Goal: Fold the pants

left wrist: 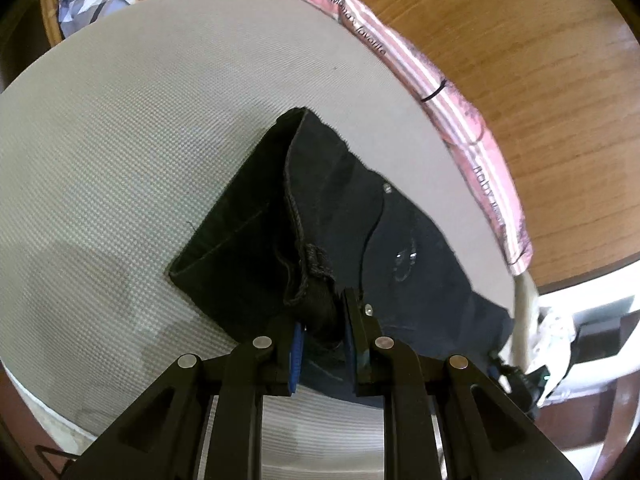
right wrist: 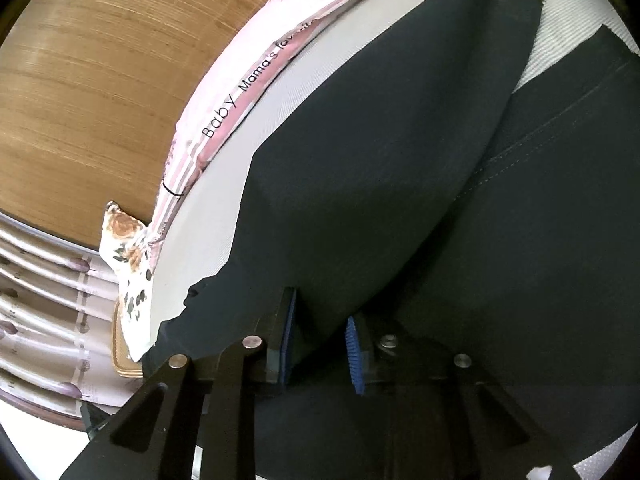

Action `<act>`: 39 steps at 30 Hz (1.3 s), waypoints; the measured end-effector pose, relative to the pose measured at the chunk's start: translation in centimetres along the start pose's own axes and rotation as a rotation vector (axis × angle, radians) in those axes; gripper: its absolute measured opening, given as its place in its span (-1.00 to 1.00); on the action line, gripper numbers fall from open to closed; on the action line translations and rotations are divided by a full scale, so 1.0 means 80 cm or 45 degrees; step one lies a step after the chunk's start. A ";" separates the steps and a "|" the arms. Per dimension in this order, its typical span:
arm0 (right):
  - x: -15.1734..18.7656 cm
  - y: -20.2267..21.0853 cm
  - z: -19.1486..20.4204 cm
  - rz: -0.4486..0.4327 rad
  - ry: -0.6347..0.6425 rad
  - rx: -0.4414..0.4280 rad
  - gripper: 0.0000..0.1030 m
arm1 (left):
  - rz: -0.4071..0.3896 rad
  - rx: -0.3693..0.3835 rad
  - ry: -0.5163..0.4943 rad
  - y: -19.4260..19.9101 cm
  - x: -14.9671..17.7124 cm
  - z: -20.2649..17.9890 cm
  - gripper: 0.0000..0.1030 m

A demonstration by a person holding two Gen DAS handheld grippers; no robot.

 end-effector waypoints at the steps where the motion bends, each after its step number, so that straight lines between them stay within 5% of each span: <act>1: 0.000 0.000 -0.001 0.002 0.002 0.009 -0.69 | 0.009 -0.009 -0.004 -0.002 0.000 0.001 -0.65; 25: 0.051 0.042 0.017 0.011 0.161 0.175 -0.85 | 0.033 -0.119 -0.265 0.003 -0.044 -0.021 -0.65; 39: 0.100 0.050 -0.001 0.079 0.208 0.324 -0.87 | 0.188 -0.217 -0.383 -0.001 -0.018 0.007 -0.64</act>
Point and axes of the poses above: each gripper's, at about its wrist camera, not at the fingertips, and y roughly against the way its jaws point, z to its left, x to its underside, the point moved 6 cm from there along -y, roughly the way its jaws point, and after that the axes turned 9 degrees about x, right-handed, at the moved point
